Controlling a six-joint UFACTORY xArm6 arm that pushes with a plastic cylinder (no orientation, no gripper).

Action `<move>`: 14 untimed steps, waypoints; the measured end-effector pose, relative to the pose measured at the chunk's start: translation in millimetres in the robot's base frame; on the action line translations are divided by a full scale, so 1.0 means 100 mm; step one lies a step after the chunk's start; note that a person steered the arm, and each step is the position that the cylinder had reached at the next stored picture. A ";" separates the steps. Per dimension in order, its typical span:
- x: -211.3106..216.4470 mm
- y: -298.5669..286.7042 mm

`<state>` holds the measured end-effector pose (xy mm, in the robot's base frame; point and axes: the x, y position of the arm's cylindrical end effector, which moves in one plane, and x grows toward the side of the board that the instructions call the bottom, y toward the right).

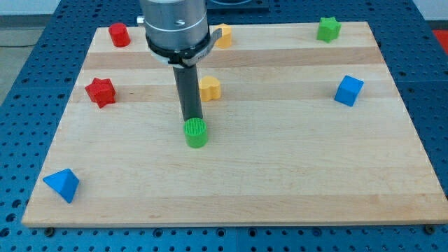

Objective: Move the green circle to the bottom center of the board

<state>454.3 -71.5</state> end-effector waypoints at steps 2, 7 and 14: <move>0.40 0.00; 1.03 0.09; 0.91 0.43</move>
